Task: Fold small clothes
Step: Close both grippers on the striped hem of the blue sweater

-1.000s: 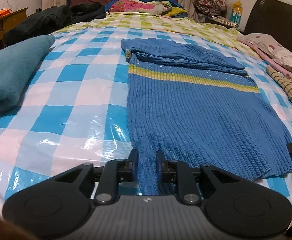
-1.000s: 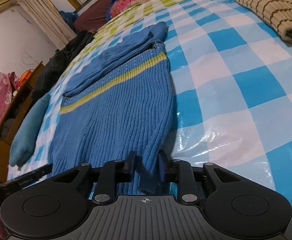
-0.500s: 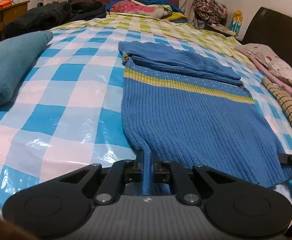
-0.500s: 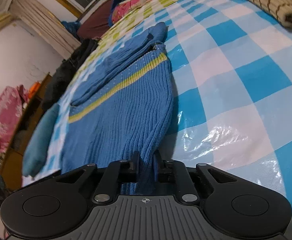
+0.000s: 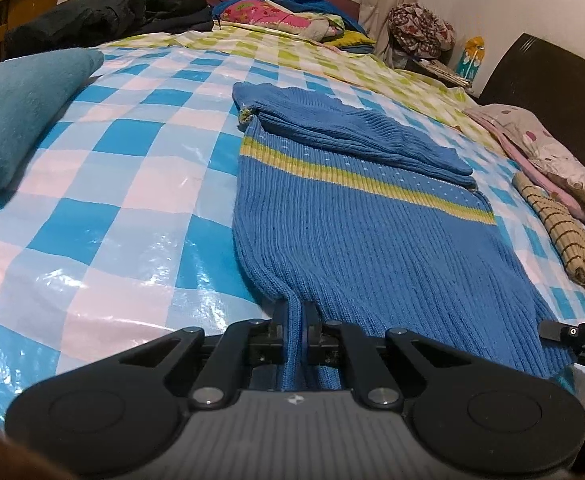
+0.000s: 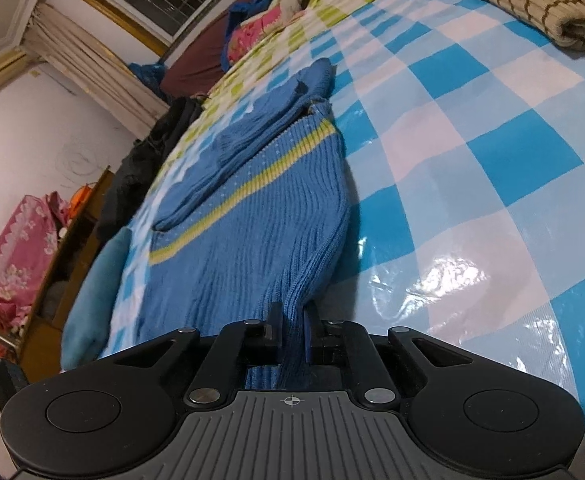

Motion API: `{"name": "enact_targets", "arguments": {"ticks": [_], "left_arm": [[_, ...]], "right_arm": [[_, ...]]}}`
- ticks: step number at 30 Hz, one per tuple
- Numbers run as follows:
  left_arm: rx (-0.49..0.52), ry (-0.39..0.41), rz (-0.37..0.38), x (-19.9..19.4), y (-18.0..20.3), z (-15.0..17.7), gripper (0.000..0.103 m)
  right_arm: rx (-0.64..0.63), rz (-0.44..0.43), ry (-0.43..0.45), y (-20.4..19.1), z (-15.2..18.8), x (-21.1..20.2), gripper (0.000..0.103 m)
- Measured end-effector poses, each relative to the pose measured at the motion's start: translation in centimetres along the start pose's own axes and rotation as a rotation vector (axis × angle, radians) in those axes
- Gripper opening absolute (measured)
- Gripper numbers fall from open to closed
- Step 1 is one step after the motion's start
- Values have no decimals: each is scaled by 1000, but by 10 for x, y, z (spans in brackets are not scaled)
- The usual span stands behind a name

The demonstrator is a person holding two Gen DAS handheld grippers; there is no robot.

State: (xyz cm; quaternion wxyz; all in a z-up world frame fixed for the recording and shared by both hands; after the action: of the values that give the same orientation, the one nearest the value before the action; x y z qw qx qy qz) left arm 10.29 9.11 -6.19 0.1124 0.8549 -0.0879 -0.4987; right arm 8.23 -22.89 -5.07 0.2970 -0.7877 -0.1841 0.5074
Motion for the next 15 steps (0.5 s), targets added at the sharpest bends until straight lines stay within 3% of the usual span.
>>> {"name": "enact_targets", "arguments": {"ticks": [15], "left_arm": [[27,-36,-22,6,1,5,14]], "right_arm": [[6,9,-43,-3,0,10,22]]}}
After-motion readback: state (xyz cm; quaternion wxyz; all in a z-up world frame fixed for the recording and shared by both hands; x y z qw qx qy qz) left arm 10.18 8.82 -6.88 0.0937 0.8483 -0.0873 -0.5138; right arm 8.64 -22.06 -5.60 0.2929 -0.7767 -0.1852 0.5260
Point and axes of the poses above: each gripper's, at about its wrist camera, not at the fingertips, and x roughly the way its jaws point, y to its right, z to its underside, the point moved 8 cm from there along x, roughly the way its jaws point, and after that the axes turned 15 degrees about -y, right-handed, at the moved point
